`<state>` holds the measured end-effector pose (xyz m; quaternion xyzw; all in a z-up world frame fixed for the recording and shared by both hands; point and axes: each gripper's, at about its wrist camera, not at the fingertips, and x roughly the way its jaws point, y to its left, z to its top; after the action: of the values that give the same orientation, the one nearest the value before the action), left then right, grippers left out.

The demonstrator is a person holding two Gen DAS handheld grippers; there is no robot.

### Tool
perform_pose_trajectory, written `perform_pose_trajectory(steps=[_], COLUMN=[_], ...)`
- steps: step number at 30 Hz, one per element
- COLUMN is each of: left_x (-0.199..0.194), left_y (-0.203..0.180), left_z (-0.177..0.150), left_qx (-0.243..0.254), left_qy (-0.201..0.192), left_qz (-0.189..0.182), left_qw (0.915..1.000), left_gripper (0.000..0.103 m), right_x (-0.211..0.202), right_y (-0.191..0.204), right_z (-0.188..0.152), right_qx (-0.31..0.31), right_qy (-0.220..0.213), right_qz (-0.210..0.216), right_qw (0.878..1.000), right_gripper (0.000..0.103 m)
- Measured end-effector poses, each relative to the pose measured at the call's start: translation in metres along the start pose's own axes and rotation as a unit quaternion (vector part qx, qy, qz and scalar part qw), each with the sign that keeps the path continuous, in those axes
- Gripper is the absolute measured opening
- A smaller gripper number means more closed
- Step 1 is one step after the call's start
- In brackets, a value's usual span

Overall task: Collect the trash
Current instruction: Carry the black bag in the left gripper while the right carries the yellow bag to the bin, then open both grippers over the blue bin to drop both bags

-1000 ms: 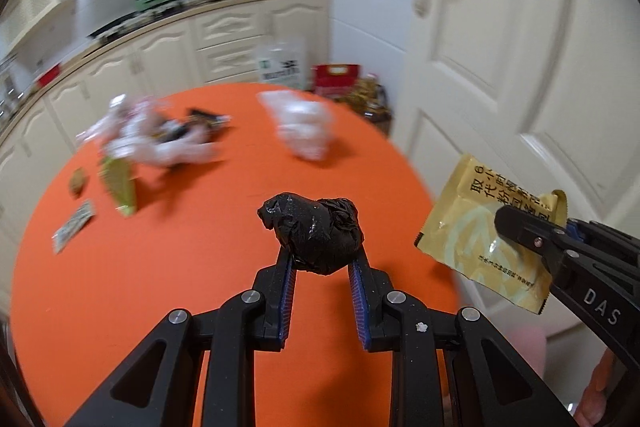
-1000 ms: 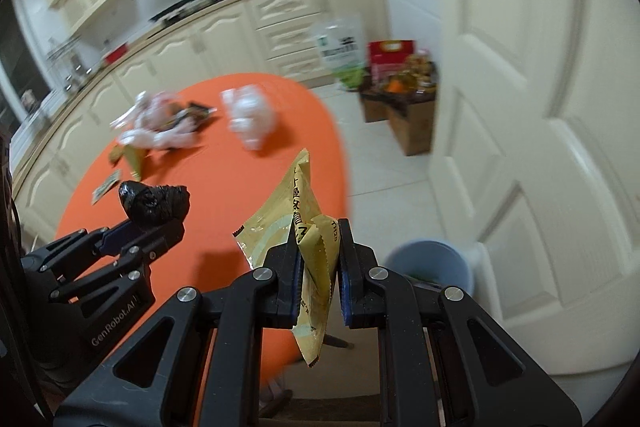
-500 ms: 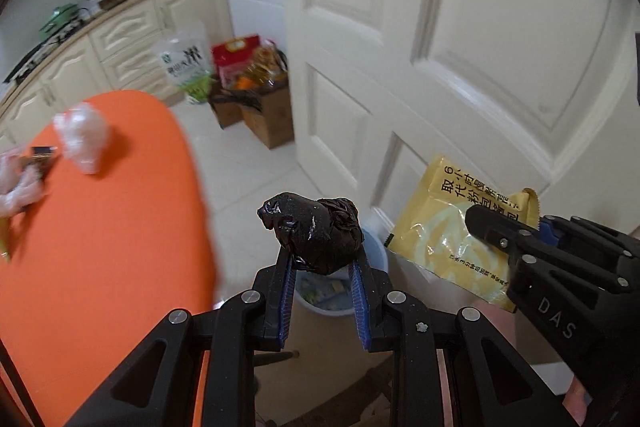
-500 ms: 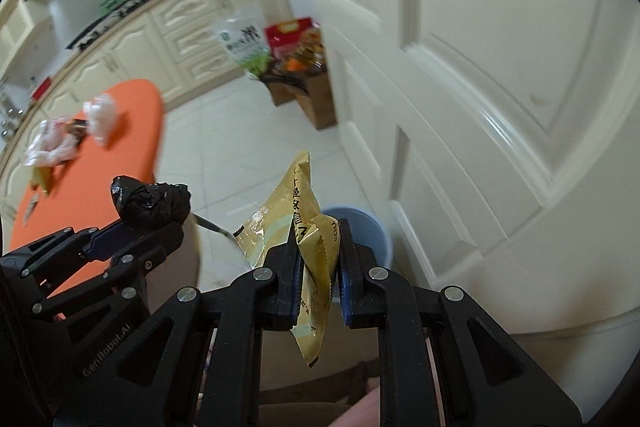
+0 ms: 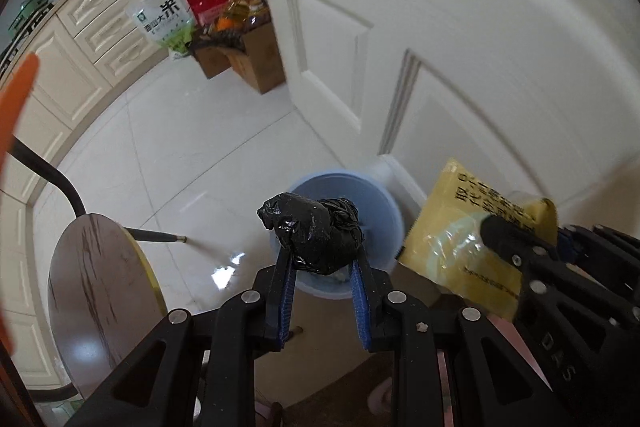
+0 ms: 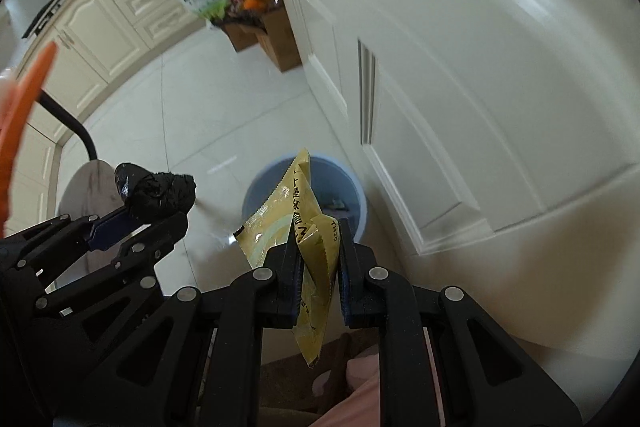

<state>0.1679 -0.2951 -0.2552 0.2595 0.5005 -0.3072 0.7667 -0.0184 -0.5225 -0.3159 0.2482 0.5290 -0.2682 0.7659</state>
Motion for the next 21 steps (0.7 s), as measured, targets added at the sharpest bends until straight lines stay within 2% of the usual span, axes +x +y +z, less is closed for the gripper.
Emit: perform_pose_trajectory(steps=[2, 6, 14, 16, 18, 21], left_x=[0.029, 0.072, 0.133, 0.143, 0.154, 0.168], left_y=[-0.006, 0.001, 0.014, 0.018, 0.02, 0.032], left_z=[0.007, 0.018, 0.026, 0.028, 0.031, 0.035], left_qx=[-0.001, -0.036, -0.075, -0.082, -0.085, -0.092], left_qy=[0.016, 0.031, 0.046, 0.043, 0.048, 0.062], left_qz=[-0.003, -0.025, -0.069, -0.077, -0.081, -0.083], left_qw=[0.9999, 0.9986, 0.9937, 0.9926, 0.9919, 0.9903], left_gripper=[0.022, 0.022, 0.023, 0.027, 0.027, 0.033], right_x=[0.017, 0.05, 0.096, 0.104, 0.11, 0.118], right_y=[-0.001, -0.011, -0.012, -0.013, -0.014, -0.019], right_z=[0.003, 0.01, 0.021, 0.024, 0.026, 0.029], right_qx=[0.007, 0.023, 0.025, 0.026, 0.027, 0.034], right_qy=[0.01, 0.032, 0.054, 0.058, 0.062, 0.071], right_qz=[0.007, 0.009, 0.015, 0.018, 0.017, 0.006], right_qw=[1.0, 0.999, 0.998, 0.998, 0.998, 0.997], right_gripper=[0.014, 0.014, 0.014, 0.019, 0.025, 0.042])
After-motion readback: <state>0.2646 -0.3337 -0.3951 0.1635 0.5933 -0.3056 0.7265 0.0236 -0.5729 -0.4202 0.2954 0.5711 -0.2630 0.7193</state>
